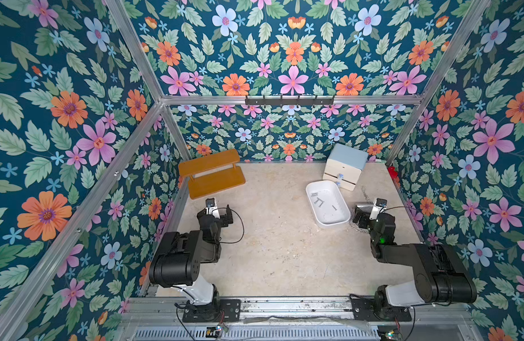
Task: Take out the screws from the storage box
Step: Move the storage box to the center of the board.
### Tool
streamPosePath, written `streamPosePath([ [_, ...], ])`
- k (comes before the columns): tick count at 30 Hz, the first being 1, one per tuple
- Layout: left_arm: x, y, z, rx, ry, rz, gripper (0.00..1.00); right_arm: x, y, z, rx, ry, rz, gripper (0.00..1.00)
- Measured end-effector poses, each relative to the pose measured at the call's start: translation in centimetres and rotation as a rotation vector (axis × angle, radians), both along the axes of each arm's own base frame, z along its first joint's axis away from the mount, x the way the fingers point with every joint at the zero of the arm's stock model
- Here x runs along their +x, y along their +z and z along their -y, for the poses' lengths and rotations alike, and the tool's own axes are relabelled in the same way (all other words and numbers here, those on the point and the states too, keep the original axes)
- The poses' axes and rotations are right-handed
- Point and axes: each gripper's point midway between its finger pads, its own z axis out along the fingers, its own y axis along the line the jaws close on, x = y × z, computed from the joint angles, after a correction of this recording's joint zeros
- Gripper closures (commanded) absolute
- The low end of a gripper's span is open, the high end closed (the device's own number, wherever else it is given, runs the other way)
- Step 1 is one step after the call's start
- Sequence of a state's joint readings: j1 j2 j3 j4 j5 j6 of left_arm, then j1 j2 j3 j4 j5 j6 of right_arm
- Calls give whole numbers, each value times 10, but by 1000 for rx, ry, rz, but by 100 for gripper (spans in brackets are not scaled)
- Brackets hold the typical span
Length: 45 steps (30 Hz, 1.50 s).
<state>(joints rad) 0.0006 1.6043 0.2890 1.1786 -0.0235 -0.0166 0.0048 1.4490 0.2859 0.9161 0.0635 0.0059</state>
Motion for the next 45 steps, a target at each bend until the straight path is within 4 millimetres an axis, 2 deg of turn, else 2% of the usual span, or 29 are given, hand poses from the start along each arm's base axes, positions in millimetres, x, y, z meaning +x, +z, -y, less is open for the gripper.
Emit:
streamPosePath([
  [25,0,0,0,3,-3,1,1,0,1,4,-11,-27,7,0],
  [28,-1,1,1,12,-12,4,1,-14,8,3,-10,-25,44,0],
  [30,-6,5,6,21,-23,19,1,-31,40,1,-13,-31,136,0],
  [31,-7,10,7,23,-20,27,1,-36,61,0,-7,-28,194,0],
  [32,-8,19,8,27,-12,35,1,-43,92,-1,10,-30,271,0],
  [35,8,82,-8,-14,108,105,1,-73,178,3,80,-55,483,0],
  [36,12,103,-14,-36,150,132,1,-81,199,4,105,-62,523,0],
  [37,13,113,-18,-49,177,136,1,-84,211,4,124,-60,523,0],
  [39,14,109,-18,-92,192,85,1,-78,228,-6,171,-16,461,0],
  [41,12,90,-14,-134,180,2,1,-52,222,-30,222,61,305,0],
  [43,12,74,-3,-172,128,-56,1,-30,202,-72,219,141,115,0],
  [44,11,67,2,-189,104,-79,1,-23,187,-108,185,209,13,0],
  [45,10,59,7,-210,86,-98,1,-25,171,-145,129,275,-91,0],
])
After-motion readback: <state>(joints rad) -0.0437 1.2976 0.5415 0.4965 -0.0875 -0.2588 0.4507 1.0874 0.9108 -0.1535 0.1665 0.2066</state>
